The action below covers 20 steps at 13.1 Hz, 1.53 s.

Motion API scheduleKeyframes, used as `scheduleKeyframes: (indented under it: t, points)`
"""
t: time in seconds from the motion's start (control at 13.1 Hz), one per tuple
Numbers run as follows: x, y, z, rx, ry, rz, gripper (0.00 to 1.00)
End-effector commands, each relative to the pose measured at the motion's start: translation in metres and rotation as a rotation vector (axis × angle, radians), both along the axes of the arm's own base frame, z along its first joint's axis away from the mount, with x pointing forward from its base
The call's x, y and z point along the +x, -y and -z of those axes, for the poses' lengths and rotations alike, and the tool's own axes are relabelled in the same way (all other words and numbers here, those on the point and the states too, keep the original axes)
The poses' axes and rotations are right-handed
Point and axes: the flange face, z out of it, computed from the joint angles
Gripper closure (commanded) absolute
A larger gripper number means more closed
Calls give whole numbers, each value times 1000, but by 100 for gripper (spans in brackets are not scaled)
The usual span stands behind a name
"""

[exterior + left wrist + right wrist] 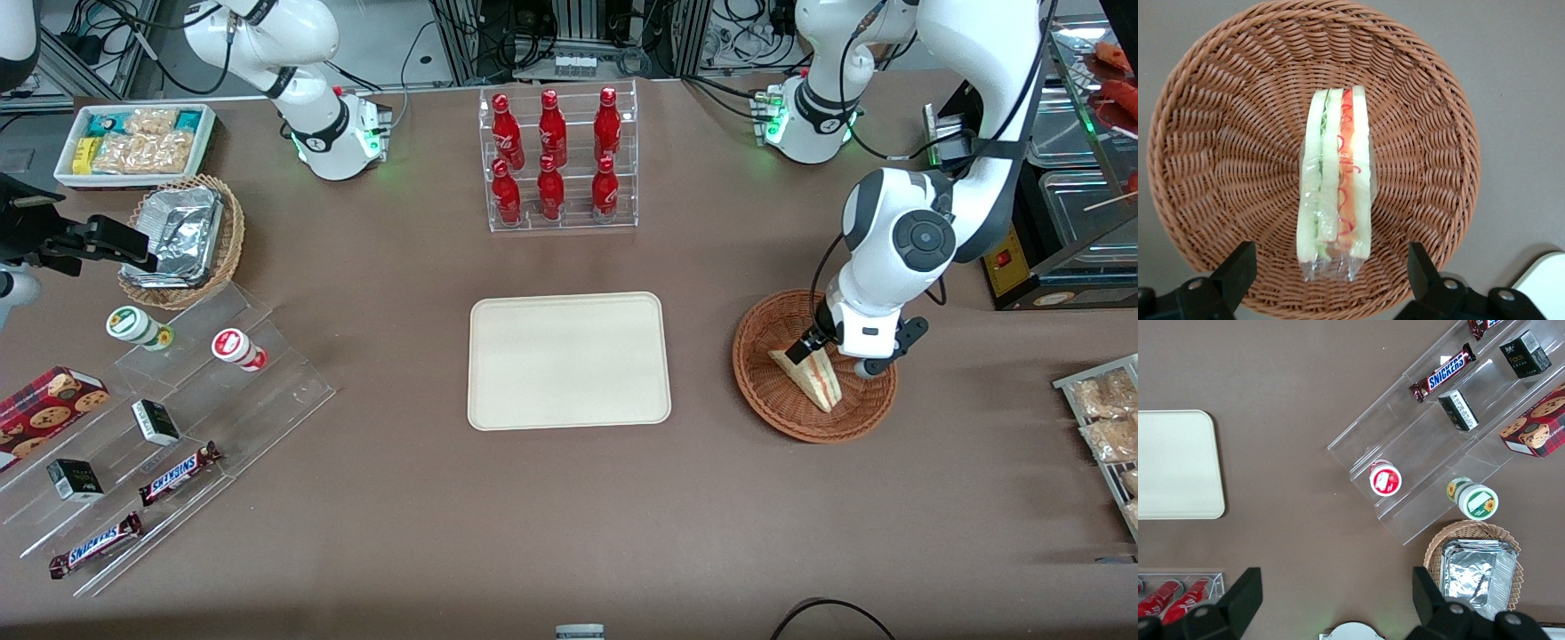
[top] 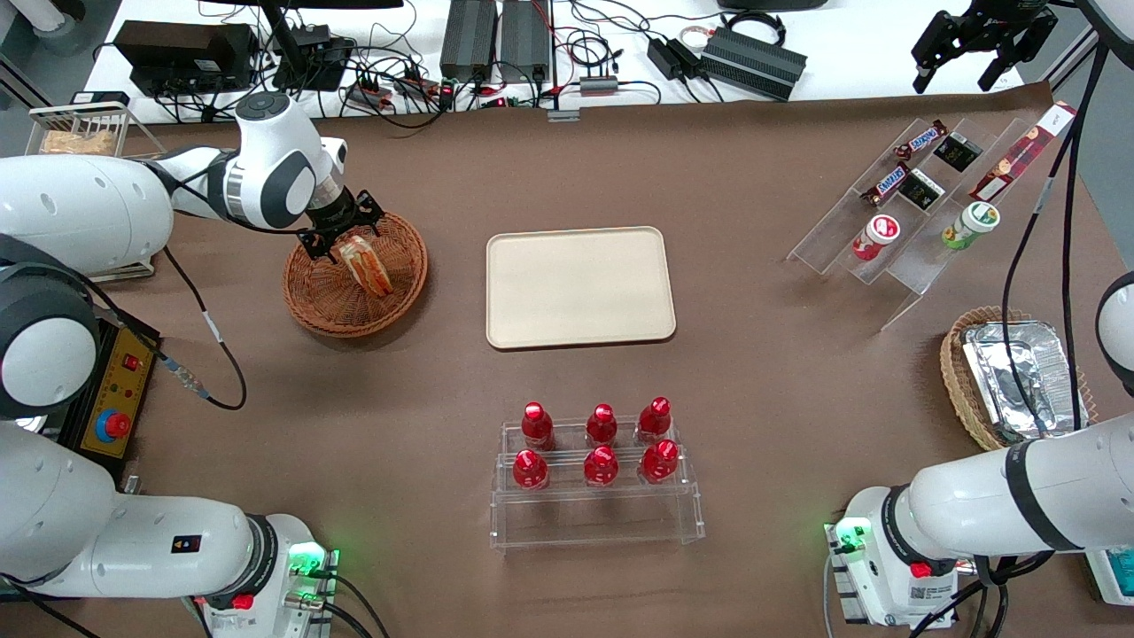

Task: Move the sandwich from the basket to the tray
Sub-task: 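Lower the left gripper and close it on the wrapped sandwich, then lift the sandwich and carry it with the left gripper over the tray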

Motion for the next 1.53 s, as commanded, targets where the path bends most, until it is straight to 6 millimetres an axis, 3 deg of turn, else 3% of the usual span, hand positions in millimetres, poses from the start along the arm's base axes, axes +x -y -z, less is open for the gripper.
scheduleKeyframes:
  t: [0.0,0.38,0.46,0.61,0.84,1.07,1.3,1.45]
  points:
    - [6,3,18,-11,9,-63,0]
    - [7,2,46,-16,-13,-109,0]
    - [7,1,50,-16,-18,-112,8]
    - [6,1,54,-13,-27,-152,97]
    - [4,1,48,14,-28,-116,100]
    - [8,7,25,33,-28,-90,100]
    - [20,49,-11,71,-85,5,100]
    - [23,93,-34,57,-94,72,100]
